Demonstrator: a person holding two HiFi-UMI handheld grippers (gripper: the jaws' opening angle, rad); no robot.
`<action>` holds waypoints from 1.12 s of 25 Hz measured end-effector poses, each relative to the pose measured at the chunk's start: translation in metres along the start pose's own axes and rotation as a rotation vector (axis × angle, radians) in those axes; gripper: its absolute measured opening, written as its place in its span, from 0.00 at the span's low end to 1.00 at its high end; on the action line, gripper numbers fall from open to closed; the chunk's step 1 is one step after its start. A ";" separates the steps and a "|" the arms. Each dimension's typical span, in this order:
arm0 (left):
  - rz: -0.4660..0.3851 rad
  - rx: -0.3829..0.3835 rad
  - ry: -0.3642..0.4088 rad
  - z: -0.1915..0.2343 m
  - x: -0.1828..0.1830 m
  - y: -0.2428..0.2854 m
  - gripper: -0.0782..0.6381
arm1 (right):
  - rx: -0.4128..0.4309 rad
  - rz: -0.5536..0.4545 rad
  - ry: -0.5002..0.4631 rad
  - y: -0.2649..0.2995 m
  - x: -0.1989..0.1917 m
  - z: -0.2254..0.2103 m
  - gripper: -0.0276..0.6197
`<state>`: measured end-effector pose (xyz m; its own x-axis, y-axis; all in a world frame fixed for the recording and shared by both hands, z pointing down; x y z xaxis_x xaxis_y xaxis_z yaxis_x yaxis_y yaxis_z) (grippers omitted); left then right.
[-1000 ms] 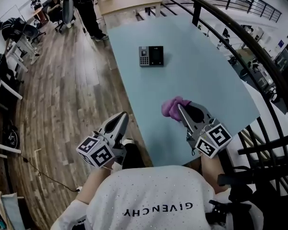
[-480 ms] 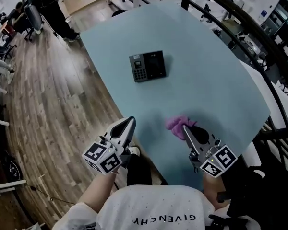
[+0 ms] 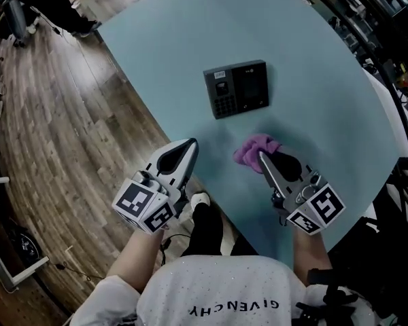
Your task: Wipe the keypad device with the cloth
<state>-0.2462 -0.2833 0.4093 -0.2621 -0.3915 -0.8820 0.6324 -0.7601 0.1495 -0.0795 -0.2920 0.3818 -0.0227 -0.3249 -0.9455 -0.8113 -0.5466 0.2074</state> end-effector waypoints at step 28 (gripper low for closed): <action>0.058 -0.094 -0.083 0.088 -0.013 0.023 0.11 | -0.216 0.154 -0.234 0.172 0.009 -0.026 0.08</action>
<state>-0.2918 -0.3413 0.4636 -0.2802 -0.4783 -0.8323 0.7131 -0.6842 0.1530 -0.2044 -0.4088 0.4154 -0.2889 -0.2444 -0.9256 -0.6459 -0.6639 0.3769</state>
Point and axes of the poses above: the fingertips, and each gripper's own axes: y forward along the fingers, z to its left, x out of its top, the point moved 3 cm from there along -y, backward along the fingers, and after that the axes turned 4 degrees about -x, right-handed, at the moved point
